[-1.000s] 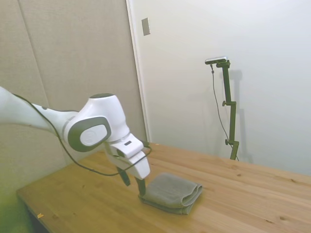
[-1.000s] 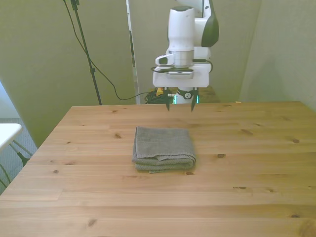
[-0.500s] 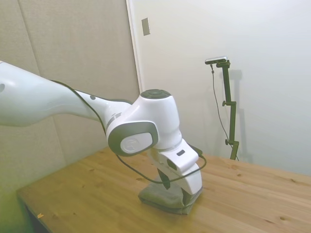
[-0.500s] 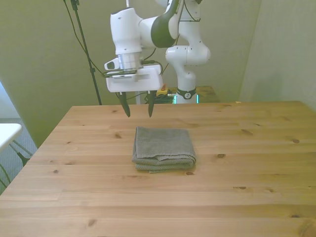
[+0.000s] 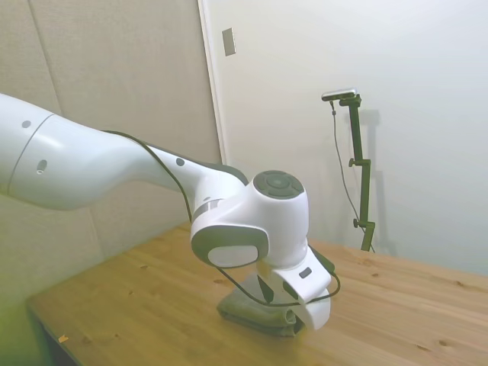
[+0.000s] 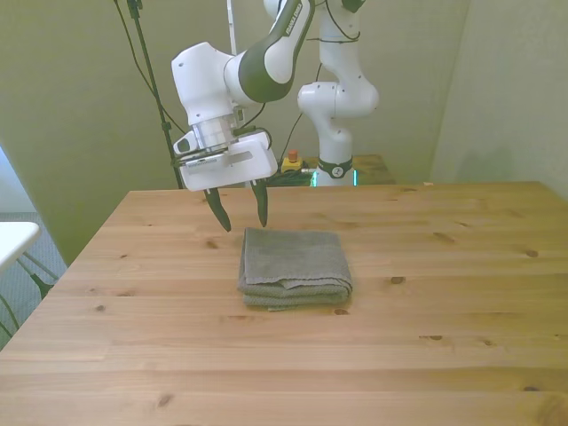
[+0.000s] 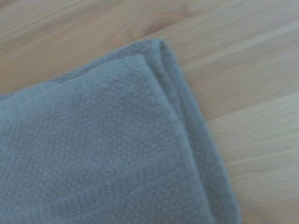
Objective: Unfold the towel
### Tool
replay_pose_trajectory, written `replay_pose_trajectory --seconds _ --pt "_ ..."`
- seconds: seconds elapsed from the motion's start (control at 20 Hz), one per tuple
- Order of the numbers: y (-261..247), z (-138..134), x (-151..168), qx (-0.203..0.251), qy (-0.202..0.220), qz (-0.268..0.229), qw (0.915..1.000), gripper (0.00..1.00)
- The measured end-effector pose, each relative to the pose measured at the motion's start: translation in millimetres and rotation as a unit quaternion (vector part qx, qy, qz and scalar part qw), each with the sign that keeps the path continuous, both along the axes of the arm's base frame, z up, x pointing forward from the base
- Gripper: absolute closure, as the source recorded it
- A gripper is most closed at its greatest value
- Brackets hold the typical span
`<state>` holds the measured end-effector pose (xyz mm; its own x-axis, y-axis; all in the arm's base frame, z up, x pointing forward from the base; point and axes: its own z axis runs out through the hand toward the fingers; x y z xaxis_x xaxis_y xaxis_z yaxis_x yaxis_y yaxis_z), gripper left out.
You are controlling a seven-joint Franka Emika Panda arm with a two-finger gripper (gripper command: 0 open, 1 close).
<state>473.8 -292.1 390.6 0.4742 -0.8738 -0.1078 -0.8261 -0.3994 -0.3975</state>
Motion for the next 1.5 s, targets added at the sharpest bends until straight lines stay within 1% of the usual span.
replay_pose_trajectory --seconds 0.05,0.1,0.3,0.6,1.0,1.5 --pt "3.3 -2.4 1.0 0.011 -0.001 0.010 0.9999 0.00" --pt "5.7 -4.4 2.2 0.019 0.000 0.018 0.9997 1.00" --pt "9.5 -13.1 4.8 0.026 0.004 0.029 0.9992 1.00" --pt "5.1 -18.9 4.8 0.027 0.005 0.028 0.9992 1.00" --pt "-8.9 -19.4 3.0 0.023 -0.003 0.029 0.9993 1.00" --pt "-9.5 -18.5 3.0 0.024 -0.004 0.036 0.9991 1.00"
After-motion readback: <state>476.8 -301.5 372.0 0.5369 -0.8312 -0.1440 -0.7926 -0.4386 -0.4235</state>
